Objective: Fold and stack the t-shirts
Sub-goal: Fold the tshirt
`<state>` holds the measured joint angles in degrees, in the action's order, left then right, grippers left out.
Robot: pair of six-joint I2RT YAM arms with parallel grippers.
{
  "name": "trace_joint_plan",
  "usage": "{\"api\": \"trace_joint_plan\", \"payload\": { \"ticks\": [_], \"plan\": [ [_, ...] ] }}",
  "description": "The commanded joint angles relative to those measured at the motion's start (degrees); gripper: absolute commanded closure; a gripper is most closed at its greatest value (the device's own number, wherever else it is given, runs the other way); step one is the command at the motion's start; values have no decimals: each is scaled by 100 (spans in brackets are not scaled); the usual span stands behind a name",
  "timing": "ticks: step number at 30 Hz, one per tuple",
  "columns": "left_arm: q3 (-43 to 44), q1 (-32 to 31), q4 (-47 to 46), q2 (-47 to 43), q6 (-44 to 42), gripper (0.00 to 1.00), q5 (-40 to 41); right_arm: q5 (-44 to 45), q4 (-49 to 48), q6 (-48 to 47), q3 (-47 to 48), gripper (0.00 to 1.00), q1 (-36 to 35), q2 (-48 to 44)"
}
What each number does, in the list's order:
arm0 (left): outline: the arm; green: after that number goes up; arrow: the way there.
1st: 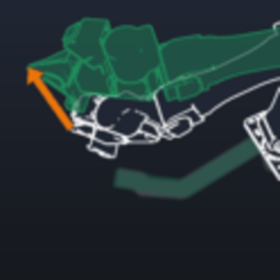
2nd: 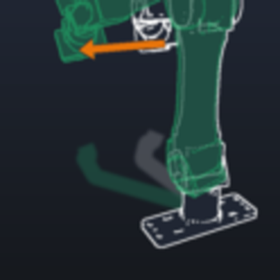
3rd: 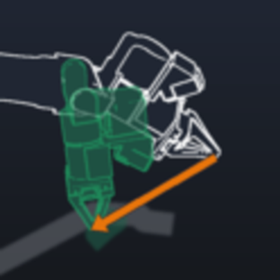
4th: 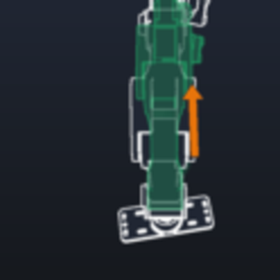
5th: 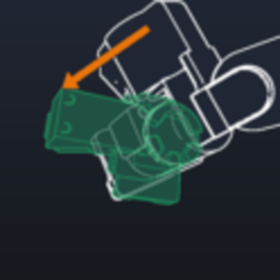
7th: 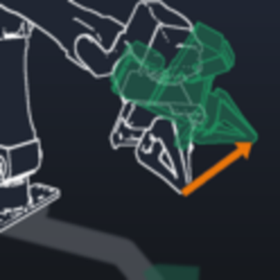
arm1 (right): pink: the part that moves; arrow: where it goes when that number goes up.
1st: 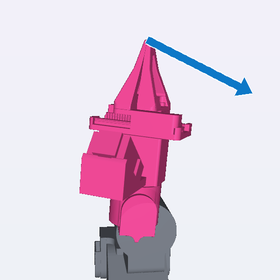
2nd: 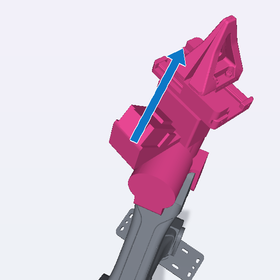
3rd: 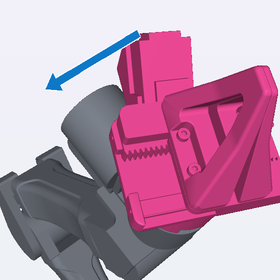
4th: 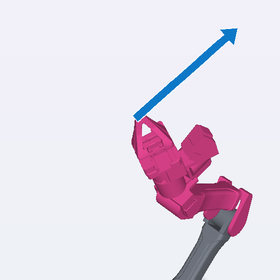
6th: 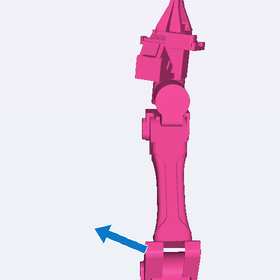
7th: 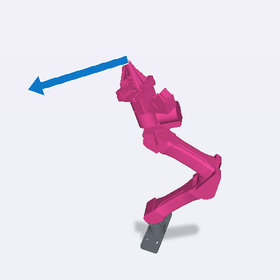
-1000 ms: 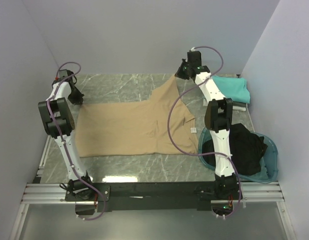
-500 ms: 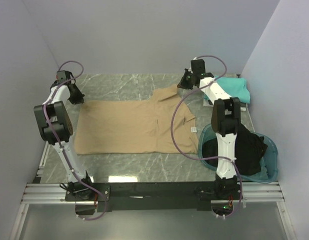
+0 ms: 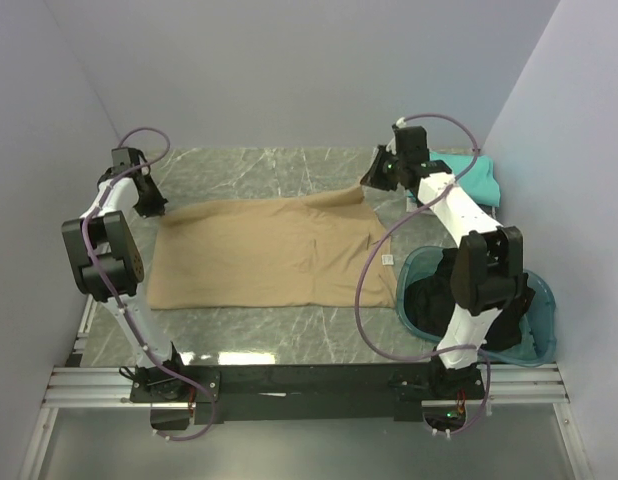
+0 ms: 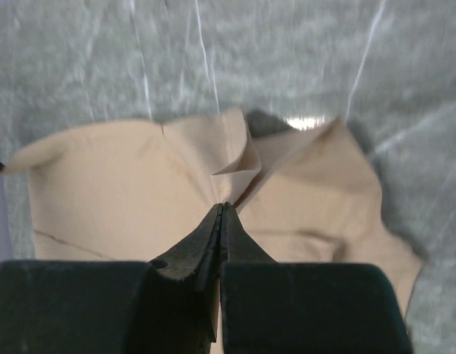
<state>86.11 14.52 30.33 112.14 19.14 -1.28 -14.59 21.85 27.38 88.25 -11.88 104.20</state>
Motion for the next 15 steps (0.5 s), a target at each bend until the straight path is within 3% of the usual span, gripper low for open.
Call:
{"api": "trace_joint_plan", "payload": {
  "ticks": [1, 15],
  "plan": [
    [-190, -20, 158, -491, -112, 100, 110, 53, -31, -22, -596, 100, -139, -574],
    [-1323, -20, 413, -1387, 169, 100, 1086, 395, 170, 119, -2311, 100, -236, -2236]
  ]
}}
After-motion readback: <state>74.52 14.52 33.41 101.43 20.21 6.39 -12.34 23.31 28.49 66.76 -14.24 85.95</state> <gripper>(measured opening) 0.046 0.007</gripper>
